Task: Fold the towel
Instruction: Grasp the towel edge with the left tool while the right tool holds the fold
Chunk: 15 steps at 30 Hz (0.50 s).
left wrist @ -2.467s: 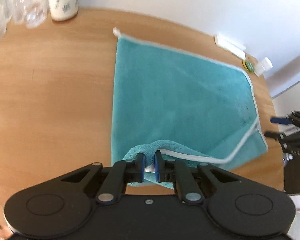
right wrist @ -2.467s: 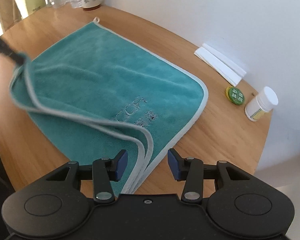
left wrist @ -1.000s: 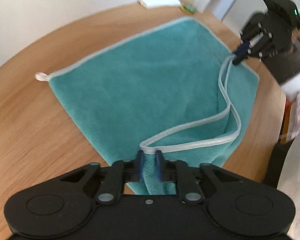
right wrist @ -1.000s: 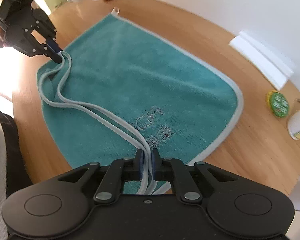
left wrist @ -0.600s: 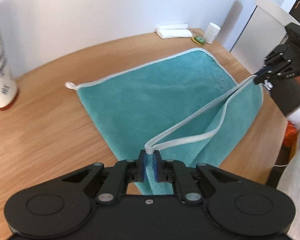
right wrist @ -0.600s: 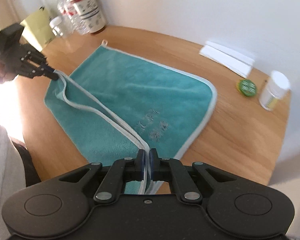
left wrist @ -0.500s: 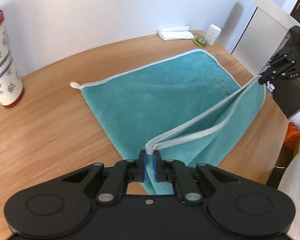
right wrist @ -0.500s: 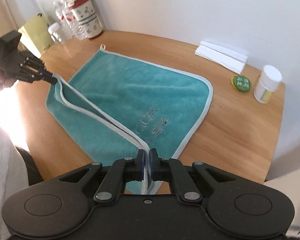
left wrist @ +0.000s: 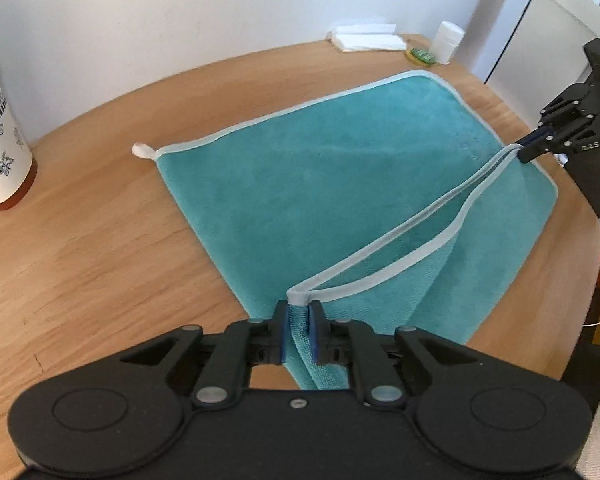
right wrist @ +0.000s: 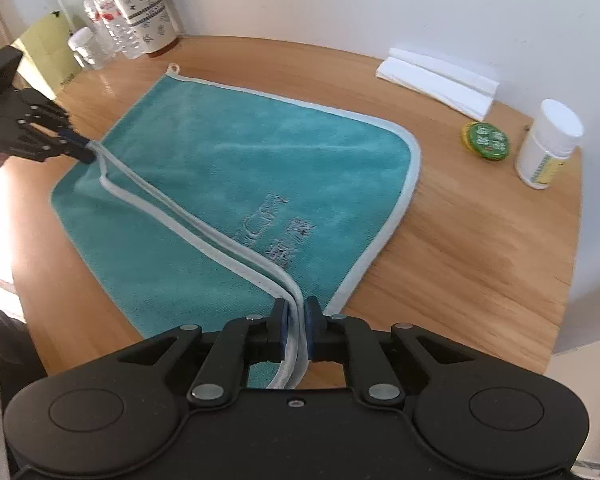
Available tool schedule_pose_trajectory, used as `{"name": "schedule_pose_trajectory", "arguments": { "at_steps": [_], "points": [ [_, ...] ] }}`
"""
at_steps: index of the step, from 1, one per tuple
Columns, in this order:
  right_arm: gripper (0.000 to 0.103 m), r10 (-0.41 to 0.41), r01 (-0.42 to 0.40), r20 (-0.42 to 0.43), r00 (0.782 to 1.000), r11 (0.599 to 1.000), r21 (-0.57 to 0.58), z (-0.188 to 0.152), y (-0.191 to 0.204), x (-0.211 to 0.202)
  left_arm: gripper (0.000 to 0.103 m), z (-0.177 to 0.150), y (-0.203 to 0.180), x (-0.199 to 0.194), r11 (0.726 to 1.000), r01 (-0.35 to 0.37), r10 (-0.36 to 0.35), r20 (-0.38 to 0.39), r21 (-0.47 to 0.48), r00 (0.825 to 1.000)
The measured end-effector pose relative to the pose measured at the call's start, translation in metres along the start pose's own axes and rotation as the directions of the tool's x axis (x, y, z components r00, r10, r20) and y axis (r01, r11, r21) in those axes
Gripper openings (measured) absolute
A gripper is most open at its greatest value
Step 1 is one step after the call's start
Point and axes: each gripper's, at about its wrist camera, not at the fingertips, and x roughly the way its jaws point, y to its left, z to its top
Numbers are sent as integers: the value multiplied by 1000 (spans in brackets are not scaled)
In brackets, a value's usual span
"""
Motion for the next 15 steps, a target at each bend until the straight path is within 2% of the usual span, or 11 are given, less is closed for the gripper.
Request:
{"name": "schedule_pose_trajectory", "arguments": {
  "at_steps": [1, 3, 9, 11, 13, 15],
  "points": [
    [23, 19, -18, -8, 1000, 1000, 4, 1, -2, 1, 19, 2, 2, 1, 1000, 25, -25, -6, -4, 1000],
    [36, 49, -49, -21, 999, 999, -7, 5, -3, 2, 35, 5, 5, 2, 998, 56, -56, -11, -14, 998],
    [37, 81, -87, -116, 990, 995, -48, 11, -3, 11, 36, 14, 13, 13, 991, 128, -130, -52, -36, 990],
    [30, 80, -88, -124, 989, 995, -57, 12, -3, 13, 33, 16, 15, 15, 988, 144, -146, -53, -48, 988],
    [6, 89, -97, -141, 986, 994, -52, 14, -4, 14, 18, 16, 17, 15, 987, 148, -151, -49, -57, 987],
    [6, 92, -98, -137, 986, 994, -40, 16, -5, 11, 12, 15, 19, 15, 990, 135, -137, -47, -51, 989]
  ]
}}
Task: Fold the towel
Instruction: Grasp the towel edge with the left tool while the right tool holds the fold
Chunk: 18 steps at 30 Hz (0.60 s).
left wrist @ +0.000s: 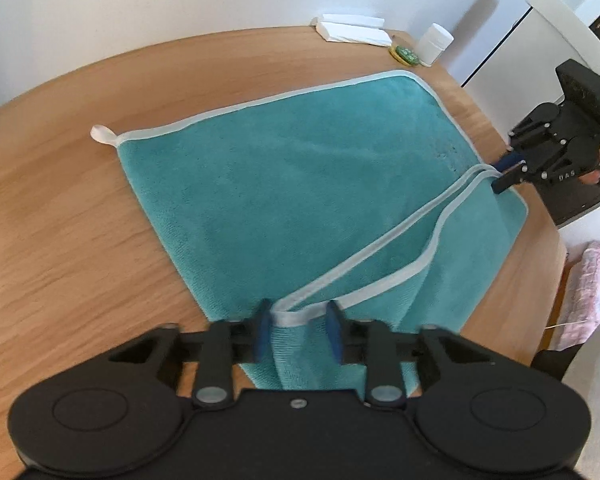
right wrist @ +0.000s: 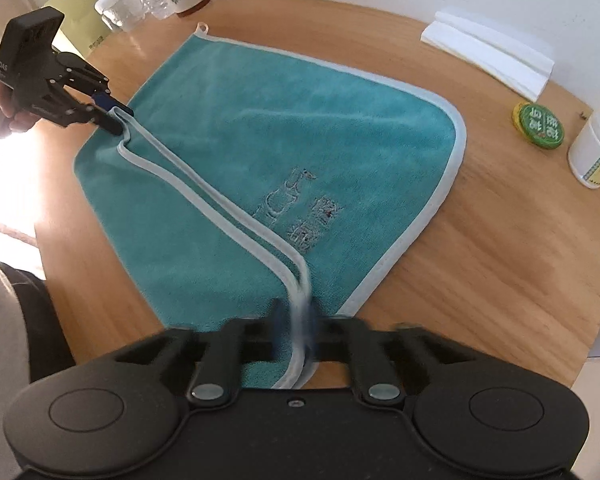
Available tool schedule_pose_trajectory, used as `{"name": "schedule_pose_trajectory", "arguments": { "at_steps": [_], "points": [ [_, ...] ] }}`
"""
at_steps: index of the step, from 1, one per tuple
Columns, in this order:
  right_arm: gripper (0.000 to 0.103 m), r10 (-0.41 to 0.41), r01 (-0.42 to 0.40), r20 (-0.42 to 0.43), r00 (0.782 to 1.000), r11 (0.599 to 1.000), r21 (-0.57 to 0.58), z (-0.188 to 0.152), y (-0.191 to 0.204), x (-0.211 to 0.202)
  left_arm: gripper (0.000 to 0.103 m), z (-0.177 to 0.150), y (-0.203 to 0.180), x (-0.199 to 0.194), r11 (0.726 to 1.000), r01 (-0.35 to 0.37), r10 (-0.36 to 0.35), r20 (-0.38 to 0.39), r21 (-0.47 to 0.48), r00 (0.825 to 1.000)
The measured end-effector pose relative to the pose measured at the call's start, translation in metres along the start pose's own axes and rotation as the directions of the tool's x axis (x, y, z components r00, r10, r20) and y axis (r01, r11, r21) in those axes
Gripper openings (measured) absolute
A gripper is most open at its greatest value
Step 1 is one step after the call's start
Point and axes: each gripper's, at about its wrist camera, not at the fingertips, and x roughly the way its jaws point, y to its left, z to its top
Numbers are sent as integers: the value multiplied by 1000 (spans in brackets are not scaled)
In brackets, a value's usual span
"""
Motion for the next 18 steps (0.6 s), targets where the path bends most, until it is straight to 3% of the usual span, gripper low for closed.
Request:
{"name": "schedule_pose_trajectory", "arguments": {
  "at_steps": [5, 11, 14, 16, 18],
  "points": [
    [6, -25, 25, 41, 999, 1000, 6, -7, 9, -18, 10, -4, -3, -10, 999, 35, -35, 35, 1, 999],
    [5, -57, 53, 139, 989, 998, 30, -22, 30, -47, 8, -14, -8, -32, 1000, -7, 7, 91, -2, 996],
    [5, -66, 59, 184, 981, 997, 40, -28, 39, -61, 7, -19, -17, -55, 1000, -10, 7, 160, 15, 987],
    [5, -98, 91, 228, 969, 995, 40, -34, 48, -75, 7, -22, -21, -69, 999, 34, -38, 210, 24, 977],
    [5, -106, 91, 272, 957, 994, 67, -36, 49, -83, 7, -21, -19, -74, 999, 32, -28, 249, -11, 968]
  ]
}}
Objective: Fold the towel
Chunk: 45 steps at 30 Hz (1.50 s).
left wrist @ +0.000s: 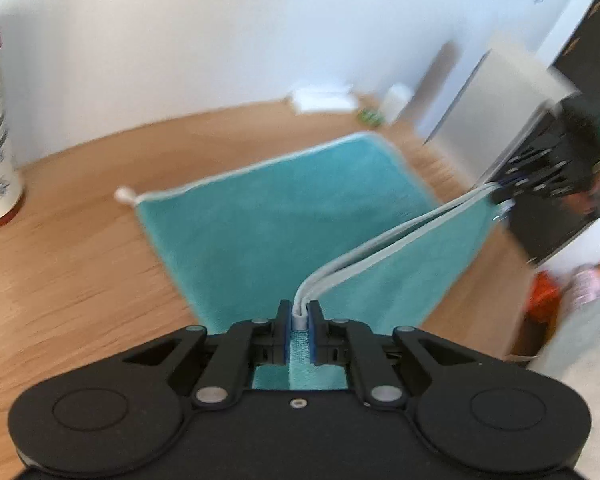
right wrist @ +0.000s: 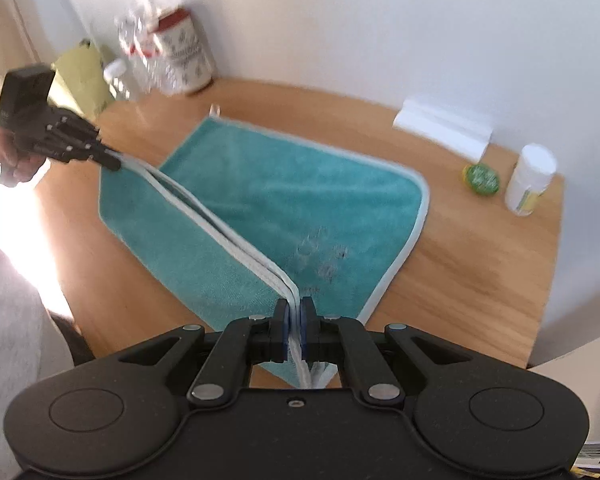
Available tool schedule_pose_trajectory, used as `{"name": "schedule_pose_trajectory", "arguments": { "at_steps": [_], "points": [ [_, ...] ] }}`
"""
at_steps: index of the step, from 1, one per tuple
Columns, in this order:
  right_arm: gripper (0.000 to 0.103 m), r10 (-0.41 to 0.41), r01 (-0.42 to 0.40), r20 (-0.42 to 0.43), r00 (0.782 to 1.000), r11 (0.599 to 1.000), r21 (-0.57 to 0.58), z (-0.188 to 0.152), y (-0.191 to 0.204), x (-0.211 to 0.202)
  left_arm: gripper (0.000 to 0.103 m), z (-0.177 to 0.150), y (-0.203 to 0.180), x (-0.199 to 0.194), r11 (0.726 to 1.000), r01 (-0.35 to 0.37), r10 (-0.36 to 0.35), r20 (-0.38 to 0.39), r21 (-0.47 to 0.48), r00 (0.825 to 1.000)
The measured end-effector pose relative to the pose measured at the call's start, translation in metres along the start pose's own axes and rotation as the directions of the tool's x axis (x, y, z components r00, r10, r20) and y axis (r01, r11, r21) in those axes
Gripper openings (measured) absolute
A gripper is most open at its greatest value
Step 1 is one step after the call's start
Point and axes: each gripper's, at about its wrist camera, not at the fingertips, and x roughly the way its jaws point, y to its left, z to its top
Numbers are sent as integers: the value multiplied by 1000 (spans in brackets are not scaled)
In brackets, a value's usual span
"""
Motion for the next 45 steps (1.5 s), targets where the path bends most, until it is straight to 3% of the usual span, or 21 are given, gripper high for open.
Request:
{"name": "schedule_pose_trajectory", "arguments": {
  "at_steps": [6, 13, 22, 45],
  "points": [
    [5, -48, 49, 64, 997, 999, -12, 18, -1, -8, 6, 15, 7, -6, 999, -46, 46, 55, -5, 997],
    [5, -103, 108, 104, 989, 994, -36, 59, -18, 16, 6, 36, 17, 1, 992, -126, 125, 67, 5, 990],
    [5, -148, 150, 59, 987, 988, -28, 85, -44, 61, 6, 55, 35, 39, 983, -181, 181, 20, 20, 983],
    [5, -220, 221, -18, 975, 975, 11, 101, -75, 132, 7, 77, 69, 97, 953, -302, 302, -51, 0, 952]
  ]
}}
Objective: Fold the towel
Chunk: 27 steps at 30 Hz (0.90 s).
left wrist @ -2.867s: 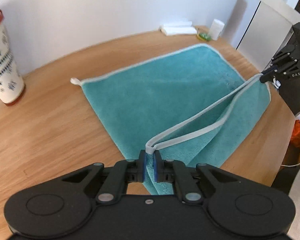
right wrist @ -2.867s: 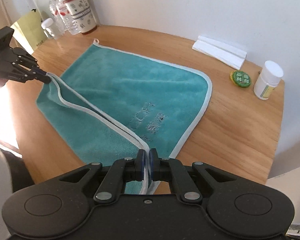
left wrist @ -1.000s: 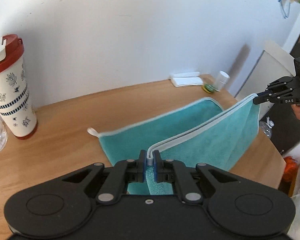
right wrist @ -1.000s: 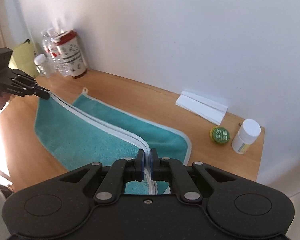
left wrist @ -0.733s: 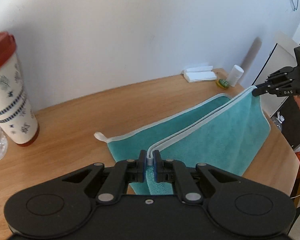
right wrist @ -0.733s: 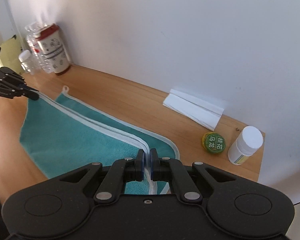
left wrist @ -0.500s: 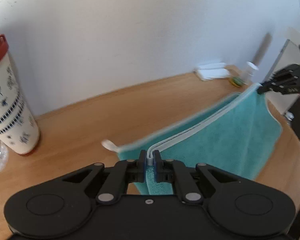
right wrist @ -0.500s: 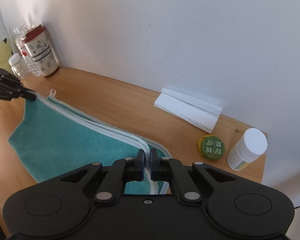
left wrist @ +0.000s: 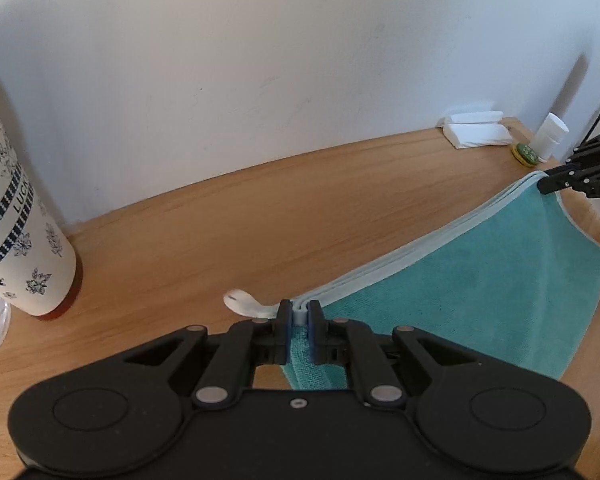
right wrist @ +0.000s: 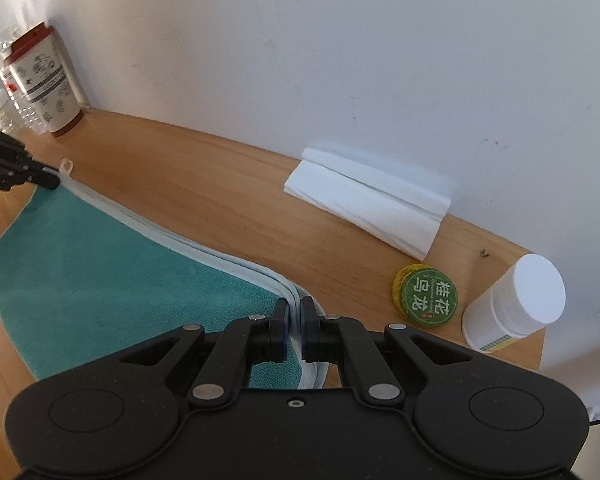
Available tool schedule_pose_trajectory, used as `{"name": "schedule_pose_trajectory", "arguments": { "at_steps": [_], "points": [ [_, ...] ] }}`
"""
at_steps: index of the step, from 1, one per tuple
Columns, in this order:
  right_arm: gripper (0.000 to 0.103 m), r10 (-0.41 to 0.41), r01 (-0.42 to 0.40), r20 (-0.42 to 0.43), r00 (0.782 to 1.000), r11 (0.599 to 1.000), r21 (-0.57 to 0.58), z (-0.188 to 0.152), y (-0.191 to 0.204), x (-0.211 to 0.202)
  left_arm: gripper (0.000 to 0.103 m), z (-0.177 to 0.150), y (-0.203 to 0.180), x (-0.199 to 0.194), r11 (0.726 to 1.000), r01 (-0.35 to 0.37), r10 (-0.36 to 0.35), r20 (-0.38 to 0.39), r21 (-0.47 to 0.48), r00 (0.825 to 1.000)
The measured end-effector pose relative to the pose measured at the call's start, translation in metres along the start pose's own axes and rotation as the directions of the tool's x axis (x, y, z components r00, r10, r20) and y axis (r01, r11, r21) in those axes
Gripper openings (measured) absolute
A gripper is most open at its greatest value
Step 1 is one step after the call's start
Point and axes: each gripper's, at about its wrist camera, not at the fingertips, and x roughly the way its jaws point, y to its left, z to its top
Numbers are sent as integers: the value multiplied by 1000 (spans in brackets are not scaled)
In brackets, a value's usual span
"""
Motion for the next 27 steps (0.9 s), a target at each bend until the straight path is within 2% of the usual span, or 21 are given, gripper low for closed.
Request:
{"name": "schedule_pose_trajectory", "arguments": {
  "at_steps": [7, 8, 10, 12, 13, 14, 15, 20, 23, 27],
  "points": [
    [6, -34, 34, -17, 999, 999, -16, -2, 3, 10, 9, 4, 1, 5, 999, -36, 36, 8, -12, 999],
    [7, -39, 39, -19, 999, 999, -17, -2, 4, 11, 13, 4, 0, 6, 999, -42, 42, 4, -8, 999],
    [16, -69, 68, -14, 998, 997, -45, -4, 9, 12, 21, 3, -3, 7, 999, -52, 52, -7, 4, 999],
    [19, -98, 97, -8, 995, 993, -73, -6, 13, 13, 31, 2, -7, 7, 997, -67, 68, -12, 26, 998],
    [19, -98, 97, -6, 995, 993, -67, -7, 12, 12, 38, 3, -8, 7, 996, -88, 89, -16, 35, 996],
    [19, -99, 98, -4, 995, 993, -60, -8, 11, 11, 51, 4, -8, 7, 994, -104, 104, -19, 35, 994],
    [19, -100, 100, -3, 995, 994, -37, -8, 8, 8, 52, 5, -6, 4, 991, -129, 129, -25, 22, 991],
    [19, -148, 150, 36, 988, 985, -81, -8, 21, -20, 55, 7, 5, -22, 990, -113, 108, -52, -89, 993],
    [19, -86, 89, 63, 994, 995, -41, -17, 36, -40, 67, 1, -16, -43, 994, -100, 99, -21, -54, 995],
    [19, -13, 13, 29, 1000, 1000, -10, -44, 67, -42, 68, -22, -56, -52, 997, -81, 81, 24, -9, 996]
  ]
}}
